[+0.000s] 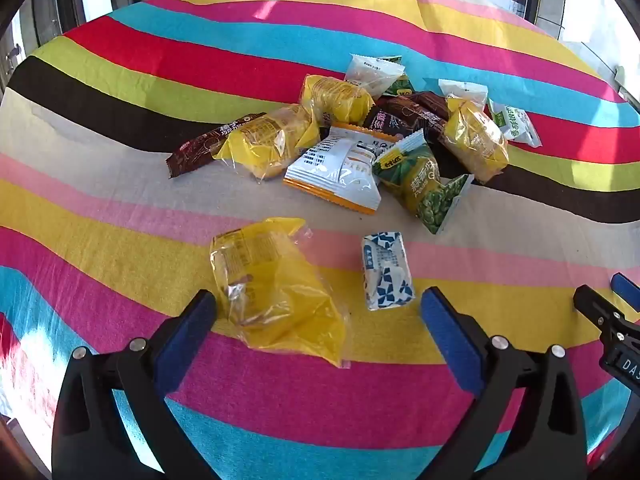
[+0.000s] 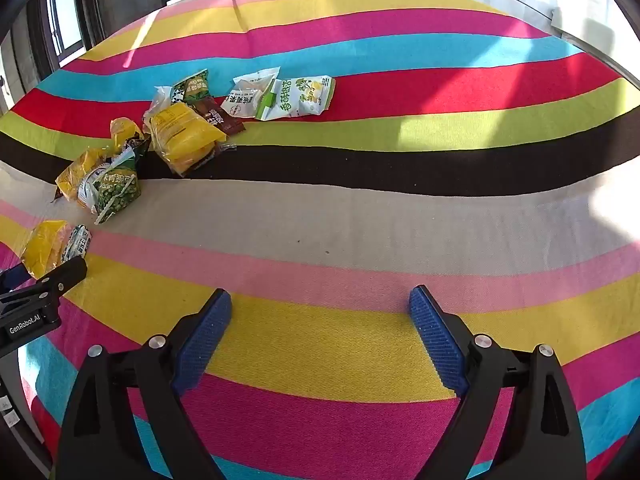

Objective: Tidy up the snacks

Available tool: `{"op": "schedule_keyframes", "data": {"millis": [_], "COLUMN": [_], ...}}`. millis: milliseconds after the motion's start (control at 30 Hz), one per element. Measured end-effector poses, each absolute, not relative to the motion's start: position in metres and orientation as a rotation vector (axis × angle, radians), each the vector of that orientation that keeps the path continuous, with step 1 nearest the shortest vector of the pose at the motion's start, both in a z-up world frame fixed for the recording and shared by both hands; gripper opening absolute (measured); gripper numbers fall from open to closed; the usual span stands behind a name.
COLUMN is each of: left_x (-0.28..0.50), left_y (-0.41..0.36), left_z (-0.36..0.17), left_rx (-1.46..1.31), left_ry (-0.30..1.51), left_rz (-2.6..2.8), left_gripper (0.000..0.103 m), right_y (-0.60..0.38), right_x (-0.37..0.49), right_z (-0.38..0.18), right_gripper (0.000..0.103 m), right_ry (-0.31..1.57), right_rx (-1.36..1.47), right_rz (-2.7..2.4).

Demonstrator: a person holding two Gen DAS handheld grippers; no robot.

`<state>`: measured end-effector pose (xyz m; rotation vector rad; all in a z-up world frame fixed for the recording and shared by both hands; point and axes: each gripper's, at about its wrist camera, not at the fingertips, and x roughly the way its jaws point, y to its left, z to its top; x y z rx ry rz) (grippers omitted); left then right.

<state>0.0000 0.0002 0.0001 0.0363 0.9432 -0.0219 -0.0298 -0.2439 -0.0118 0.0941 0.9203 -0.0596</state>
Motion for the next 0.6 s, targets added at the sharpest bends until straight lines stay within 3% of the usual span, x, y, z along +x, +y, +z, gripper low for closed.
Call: {"op": "schedule_keyframes", "data": {"millis": [600], "left_x": [-0.0009], "left_y": [-0.0006], "left_z": [0.0005], "left_rx": [0.039], "left_ry": [0.94], "left_rz": [-0.021], "left_gripper": [0.102], "right_y": [-0.2439], "right_x": [-0.0284], "right_z": [-0.0127], "right_gripper": [0.087], "right_ry": [0.922], "right_rx": [0.092], "right_rz": [-0.06]}}
